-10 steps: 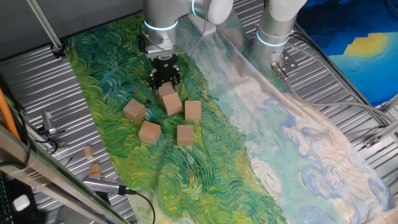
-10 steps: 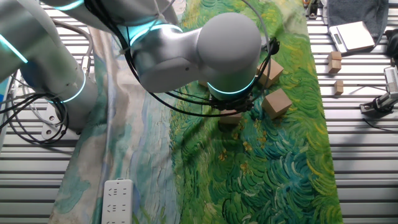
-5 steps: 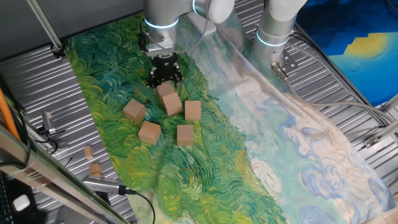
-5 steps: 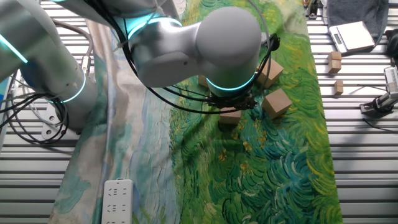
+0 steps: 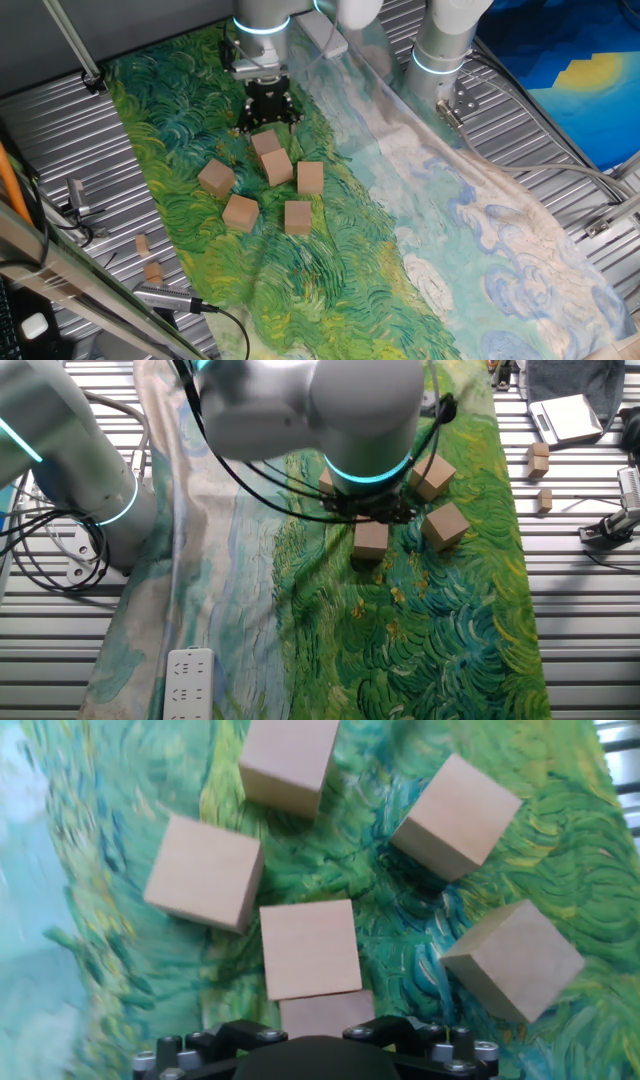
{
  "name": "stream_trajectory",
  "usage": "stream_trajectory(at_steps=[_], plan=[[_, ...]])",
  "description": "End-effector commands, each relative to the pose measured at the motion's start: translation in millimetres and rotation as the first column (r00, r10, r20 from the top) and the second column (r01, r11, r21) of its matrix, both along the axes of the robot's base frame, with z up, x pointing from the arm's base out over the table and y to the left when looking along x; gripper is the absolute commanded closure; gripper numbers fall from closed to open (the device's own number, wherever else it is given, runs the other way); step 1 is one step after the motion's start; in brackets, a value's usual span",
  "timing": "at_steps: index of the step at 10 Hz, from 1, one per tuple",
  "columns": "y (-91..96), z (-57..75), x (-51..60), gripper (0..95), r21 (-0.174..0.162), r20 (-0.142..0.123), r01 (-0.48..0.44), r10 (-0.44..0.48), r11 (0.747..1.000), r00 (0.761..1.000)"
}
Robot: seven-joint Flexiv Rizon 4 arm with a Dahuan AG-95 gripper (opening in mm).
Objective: Stack the blocks into a pyramid shape
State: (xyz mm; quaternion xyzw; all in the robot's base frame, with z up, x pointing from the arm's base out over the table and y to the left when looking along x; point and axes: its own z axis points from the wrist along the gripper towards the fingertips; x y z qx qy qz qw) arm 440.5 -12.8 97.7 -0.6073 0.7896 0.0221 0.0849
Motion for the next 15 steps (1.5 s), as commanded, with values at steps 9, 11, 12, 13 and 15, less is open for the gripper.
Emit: stream_trajectory(at_steps=[9,11,12,13,15], plan=[[20.2,11.8,2.3,95.0,-0.152,0.035,0.106,-0.101,0.983,0.994],[20.2,11.8,2.3,95.0,-0.163,0.042,0.068,-0.062,0.984,0.997],[20.2,11.8,2.3,95.0,-0.162,0.037,0.066,-0.061,0.985,0.997],[20.2,11.8,2.3,95.0,-0.16,0.029,0.07,-0.066,0.985,0.997],[20.2,11.8,2.3,95.0,-0.157,0.02,0.095,-0.093,0.983,0.995]])
